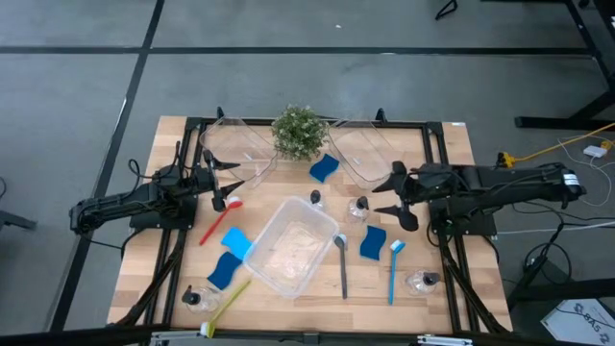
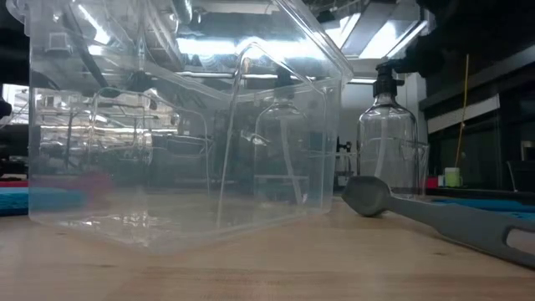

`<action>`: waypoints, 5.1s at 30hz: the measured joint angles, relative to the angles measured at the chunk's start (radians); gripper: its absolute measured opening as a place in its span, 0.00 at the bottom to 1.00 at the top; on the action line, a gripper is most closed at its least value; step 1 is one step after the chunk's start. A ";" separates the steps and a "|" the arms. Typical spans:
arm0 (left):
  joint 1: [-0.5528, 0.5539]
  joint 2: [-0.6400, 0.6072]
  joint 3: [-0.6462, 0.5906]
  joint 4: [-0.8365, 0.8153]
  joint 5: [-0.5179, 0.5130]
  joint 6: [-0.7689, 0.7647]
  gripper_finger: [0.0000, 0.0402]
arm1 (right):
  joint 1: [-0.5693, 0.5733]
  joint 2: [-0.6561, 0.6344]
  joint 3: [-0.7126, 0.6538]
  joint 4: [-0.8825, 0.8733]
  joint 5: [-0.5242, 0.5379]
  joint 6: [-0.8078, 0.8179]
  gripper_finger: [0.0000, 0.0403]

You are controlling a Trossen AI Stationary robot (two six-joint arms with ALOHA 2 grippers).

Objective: Pick & Place Kitchen Sink Supplies
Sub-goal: Put the liquid dispenser bottle into the white bin

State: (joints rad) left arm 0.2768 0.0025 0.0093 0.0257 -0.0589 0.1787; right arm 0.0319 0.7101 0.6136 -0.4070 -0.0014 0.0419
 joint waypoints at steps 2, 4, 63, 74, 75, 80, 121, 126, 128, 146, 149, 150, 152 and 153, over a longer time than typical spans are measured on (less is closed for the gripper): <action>0.000 0.000 0.000 0.000 0.000 0.000 0.63 | 0.000 0.000 0.008 -0.008 0.001 0.002 0.69; 0.000 0.000 0.000 0.000 0.000 0.000 0.63 | 0.000 0.003 0.003 -0.009 0.005 0.002 0.69; 0.000 0.000 0.000 0.000 0.000 0.000 0.63 | -0.001 0.306 -0.042 0.295 0.009 0.049 0.36; 0.000 0.000 0.000 0.000 0.000 0.000 0.63 | -0.001 0.293 0.107 0.130 0.009 0.028 0.33; 0.000 0.000 0.000 0.000 0.000 0.000 0.63 | -0.001 0.293 0.125 0.118 0.009 0.025 0.34; 0.000 0.000 0.000 0.000 0.000 0.000 0.63 | -0.001 0.293 0.220 -0.001 0.010 -0.001 0.36; 0.000 0.000 0.000 0.000 0.000 0.000 0.63 | 0.255 0.610 0.529 0.280 0.009 -0.213 0.37; 0.000 0.000 0.000 0.000 0.000 0.000 0.63 | 0.226 0.646 0.529 0.283 0.010 -0.209 0.34; 0.000 0.000 0.000 0.000 0.000 0.000 0.63 | 0.216 0.658 0.529 0.284 0.010 -0.208 0.33; 0.000 0.000 0.000 0.000 0.000 0.000 0.63 | 0.201 0.805 0.529 0.329 0.009 -0.204 0.36; 0.000 0.000 0.000 0.000 0.000 0.000 0.63 | 0.201 0.827 0.529 0.329 0.009 -0.200 0.40; 0.000 0.000 0.000 0.000 0.000 0.000 0.63 | 0.201 0.836 0.529 0.326 0.009 -0.200 0.41; 0.000 0.000 0.000 0.000 0.000 0.000 0.63 | 0.201 0.854 0.528 0.326 0.009 -0.200 0.41; 0.000 0.000 0.000 0.000 0.000 0.000 0.63 | 0.201 0.859 0.528 0.324 0.009 -0.200 0.40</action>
State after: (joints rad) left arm 0.2768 0.0025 0.0092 0.0257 -0.0593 0.1785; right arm 0.2333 1.5694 1.1419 -0.0828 0.0073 -0.1577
